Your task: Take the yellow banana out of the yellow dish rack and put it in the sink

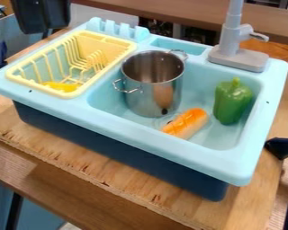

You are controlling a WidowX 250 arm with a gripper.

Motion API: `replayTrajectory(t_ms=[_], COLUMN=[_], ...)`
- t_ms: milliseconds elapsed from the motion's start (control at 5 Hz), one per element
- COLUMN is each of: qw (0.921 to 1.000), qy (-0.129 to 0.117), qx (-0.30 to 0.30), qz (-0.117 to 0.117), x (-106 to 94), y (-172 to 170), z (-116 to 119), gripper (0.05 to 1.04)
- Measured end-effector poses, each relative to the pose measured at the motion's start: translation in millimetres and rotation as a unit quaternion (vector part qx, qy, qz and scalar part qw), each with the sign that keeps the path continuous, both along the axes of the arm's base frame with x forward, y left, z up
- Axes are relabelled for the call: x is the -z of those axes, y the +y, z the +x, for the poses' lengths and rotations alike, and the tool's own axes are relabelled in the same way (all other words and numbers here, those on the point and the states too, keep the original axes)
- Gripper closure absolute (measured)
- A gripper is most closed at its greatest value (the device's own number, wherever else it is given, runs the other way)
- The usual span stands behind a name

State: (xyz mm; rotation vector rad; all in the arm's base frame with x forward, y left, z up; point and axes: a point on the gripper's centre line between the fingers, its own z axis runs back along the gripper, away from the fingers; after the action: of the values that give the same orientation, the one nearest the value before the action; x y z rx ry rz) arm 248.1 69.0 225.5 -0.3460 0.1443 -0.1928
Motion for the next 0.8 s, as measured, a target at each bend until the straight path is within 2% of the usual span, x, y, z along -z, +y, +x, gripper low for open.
replayTrajectory(t_ms=[200,400,600,800], qw=[0.9999,0.9999,0.9981,0.9967], qy=[0.015,0.013,-0.019,-0.025], qx=[0.003,0.003,-0.028,-0.021], qz=[-0.006,0.003,0.052,0.075], x=[8.7,20.4,20.2,21.2], y=[1.1,37.5,68.6,80.3], z=[1.5,1.3,6.2,5.9], gripper=[0.084,0.084,0.084,0.084])
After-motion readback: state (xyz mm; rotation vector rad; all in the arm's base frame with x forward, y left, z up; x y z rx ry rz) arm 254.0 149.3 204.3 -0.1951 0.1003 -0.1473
